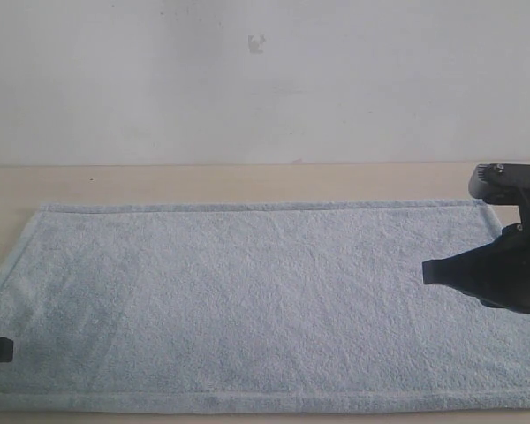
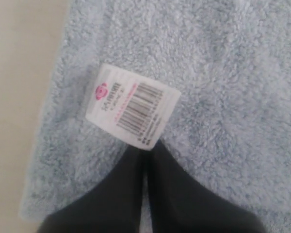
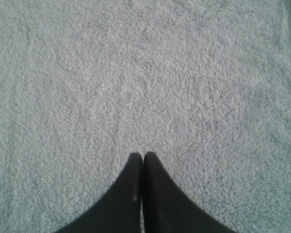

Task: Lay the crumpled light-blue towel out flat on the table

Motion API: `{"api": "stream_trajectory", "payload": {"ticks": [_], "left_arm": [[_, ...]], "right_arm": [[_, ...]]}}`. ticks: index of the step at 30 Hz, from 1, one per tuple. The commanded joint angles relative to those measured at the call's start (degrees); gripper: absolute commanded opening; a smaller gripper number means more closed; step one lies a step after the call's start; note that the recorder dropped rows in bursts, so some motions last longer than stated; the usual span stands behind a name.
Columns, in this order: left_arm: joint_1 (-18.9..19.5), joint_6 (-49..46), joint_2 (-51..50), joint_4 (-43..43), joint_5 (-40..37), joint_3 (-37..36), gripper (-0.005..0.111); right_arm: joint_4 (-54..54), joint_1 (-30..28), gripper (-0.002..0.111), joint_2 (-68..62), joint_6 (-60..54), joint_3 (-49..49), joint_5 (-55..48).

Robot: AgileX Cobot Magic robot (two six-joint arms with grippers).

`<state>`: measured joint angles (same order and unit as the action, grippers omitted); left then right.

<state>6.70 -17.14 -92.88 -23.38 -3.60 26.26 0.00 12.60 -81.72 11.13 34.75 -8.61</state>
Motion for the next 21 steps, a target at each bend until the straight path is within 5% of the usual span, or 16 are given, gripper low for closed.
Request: {"api": "stream_trajectory", "payload": {"ticks": [1, 8, 15, 21], "left_arm": [[0.1, 1.2, 7.0, 0.0, -0.4, 0.0, 0.004], [0.1, 2.9, 24.4, -3.4, -5.9, 0.1, 0.004], [0.1, 2.5, 55.6, -9.4, -22.5, 1.3, 0.004], [0.1, 2.5, 71.3, -12.9, -35.0, 1.3, 0.004]], "right_arm": [[-0.3, 0.1, 0.000, 0.5, -0.2, 0.0, 0.9], [0.4, 0.1, 0.000, 1.7, -0.2, 0.0, 0.8], [4.0, 0.1, 0.000, 24.8, 0.0, 0.0, -5.5], [7.9, 0.1, 0.000, 41.4, -1.3, 0.0, -18.5]]}}
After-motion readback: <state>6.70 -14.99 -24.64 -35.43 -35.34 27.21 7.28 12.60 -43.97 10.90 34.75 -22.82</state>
